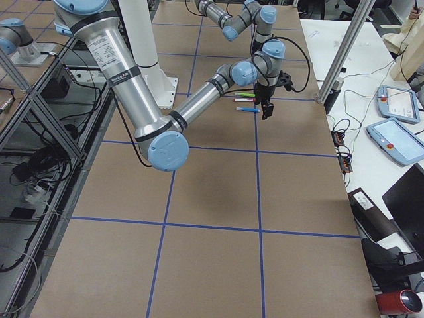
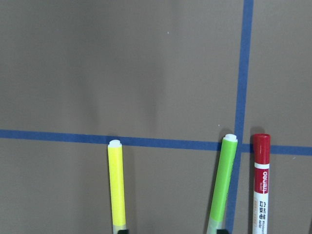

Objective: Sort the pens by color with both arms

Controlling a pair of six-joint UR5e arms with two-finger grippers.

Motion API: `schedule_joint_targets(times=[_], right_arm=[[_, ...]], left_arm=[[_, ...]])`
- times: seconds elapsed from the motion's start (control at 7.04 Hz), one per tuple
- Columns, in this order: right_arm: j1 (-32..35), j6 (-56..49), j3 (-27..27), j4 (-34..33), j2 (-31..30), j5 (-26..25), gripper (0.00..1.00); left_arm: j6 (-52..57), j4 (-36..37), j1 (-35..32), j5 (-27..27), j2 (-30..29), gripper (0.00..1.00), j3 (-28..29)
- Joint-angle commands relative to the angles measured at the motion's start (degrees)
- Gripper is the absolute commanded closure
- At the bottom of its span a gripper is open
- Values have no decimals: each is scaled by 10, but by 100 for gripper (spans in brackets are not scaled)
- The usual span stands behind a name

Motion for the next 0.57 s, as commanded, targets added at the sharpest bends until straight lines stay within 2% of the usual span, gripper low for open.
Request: schedule_joint_targets(times=[0.0,0.14,0.43], right_arm=[[53,-69,-58,15,1,19,1],[84,-116,-86,16,0,38,1],[125,-181,-128,16,-1,41,1]], left_arm=[[109,5,-74,-31,85,1,-89],[170,6,-102,-32,134,1,-122],[313,56,-172,-54,174,1,-158]])
